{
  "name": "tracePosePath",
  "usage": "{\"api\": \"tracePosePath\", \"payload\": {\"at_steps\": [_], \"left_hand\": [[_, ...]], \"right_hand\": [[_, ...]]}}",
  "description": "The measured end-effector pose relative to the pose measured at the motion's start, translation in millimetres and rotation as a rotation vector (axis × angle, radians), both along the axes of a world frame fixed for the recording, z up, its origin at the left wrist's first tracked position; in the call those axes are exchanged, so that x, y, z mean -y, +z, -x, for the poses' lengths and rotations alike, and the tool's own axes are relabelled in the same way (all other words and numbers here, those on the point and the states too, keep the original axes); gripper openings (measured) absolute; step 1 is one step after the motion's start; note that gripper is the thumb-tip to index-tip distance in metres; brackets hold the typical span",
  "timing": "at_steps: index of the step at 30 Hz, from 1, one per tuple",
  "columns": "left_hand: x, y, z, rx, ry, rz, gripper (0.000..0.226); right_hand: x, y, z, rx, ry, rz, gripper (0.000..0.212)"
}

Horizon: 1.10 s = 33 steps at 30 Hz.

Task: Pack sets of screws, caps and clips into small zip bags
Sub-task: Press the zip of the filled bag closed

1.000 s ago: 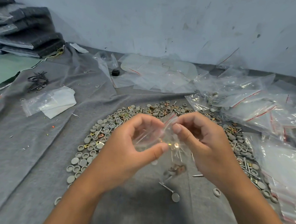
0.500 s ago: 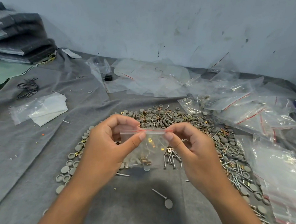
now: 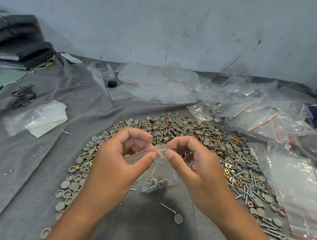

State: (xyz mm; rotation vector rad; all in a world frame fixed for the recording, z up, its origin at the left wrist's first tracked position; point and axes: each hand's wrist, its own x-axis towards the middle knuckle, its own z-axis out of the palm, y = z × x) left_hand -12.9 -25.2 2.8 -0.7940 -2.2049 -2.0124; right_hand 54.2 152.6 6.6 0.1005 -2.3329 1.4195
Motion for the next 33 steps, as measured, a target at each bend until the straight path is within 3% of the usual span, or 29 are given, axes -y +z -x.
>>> {"api": "tracePosePath", "payload": {"at_steps": [9,16,27,33], "left_hand": [[0,-2,-2,-0.036,-0.020,0.050,0.038],[3,1,3,0.020,0.026,-0.081,0.035],[4,5,-3,-0.013,0.000,-0.046,0.024],[3,1,-2,0.039,-0.010,-0.012,0.035]], "right_hand": [[4,-2,-1,-0.050,-0.042,-0.184,0.013],[-5,2,-1,-0.023,-0.042,0.083,0.011],[-8,2,-2,-0.014,-0.014,0.117,0.013],[-5,0,0,-0.060,0.035,0.139,0.016]]}}
